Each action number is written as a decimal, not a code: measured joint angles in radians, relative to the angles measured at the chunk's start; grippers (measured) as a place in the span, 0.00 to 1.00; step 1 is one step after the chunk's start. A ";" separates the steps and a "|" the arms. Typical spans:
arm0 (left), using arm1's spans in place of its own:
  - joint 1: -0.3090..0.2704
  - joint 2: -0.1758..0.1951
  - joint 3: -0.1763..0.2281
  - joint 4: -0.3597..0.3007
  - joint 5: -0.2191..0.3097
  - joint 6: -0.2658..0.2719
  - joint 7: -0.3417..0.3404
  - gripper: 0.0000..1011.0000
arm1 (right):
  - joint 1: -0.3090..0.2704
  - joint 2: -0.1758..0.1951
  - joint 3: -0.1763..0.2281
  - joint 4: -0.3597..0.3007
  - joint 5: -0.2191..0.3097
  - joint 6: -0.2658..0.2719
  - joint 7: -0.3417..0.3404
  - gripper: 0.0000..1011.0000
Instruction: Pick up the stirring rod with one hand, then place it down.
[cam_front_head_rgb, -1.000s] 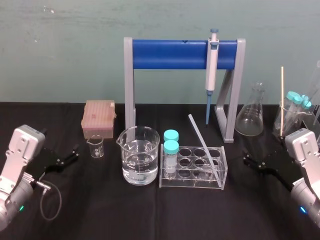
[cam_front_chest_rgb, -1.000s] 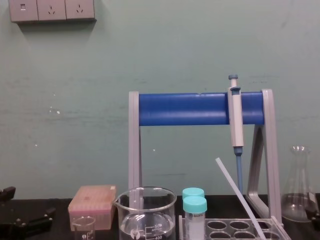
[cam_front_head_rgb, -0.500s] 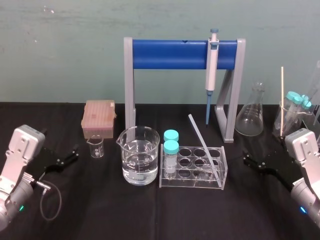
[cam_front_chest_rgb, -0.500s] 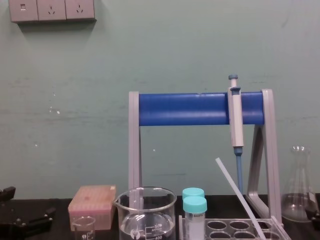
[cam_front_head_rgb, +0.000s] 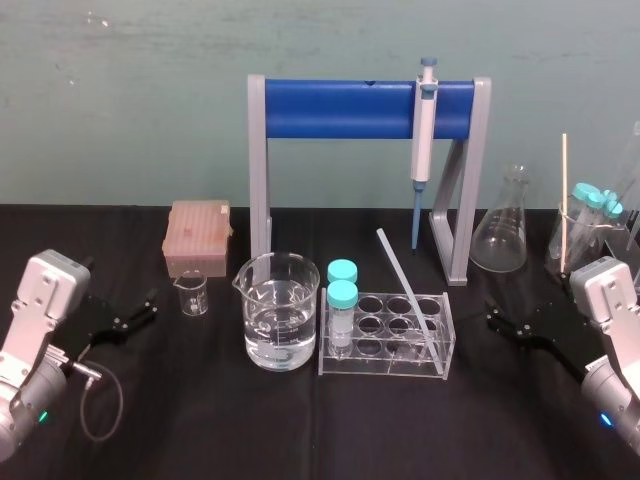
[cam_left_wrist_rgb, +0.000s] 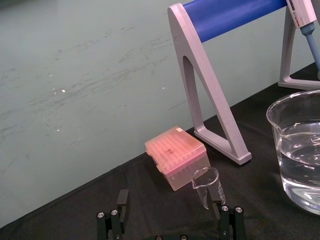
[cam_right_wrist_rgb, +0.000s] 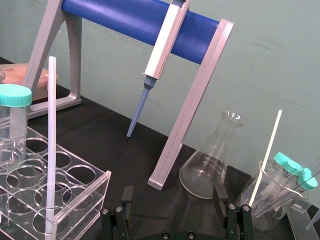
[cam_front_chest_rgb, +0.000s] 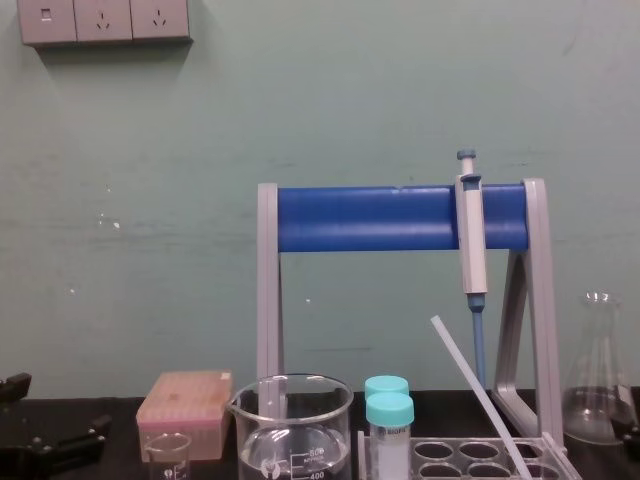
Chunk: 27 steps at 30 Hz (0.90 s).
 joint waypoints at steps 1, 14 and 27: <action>0.000 0.000 0.000 0.000 0.000 0.000 0.000 0.99 | 0.000 0.000 0.000 0.000 0.000 0.000 0.000 0.99; 0.000 0.000 0.000 0.000 0.000 0.000 0.000 0.99 | 0.000 0.000 0.000 0.000 0.000 0.000 0.000 0.99; 0.000 0.000 0.000 0.000 0.000 0.000 0.000 0.99 | 0.000 0.000 0.000 0.000 0.000 0.000 0.000 0.99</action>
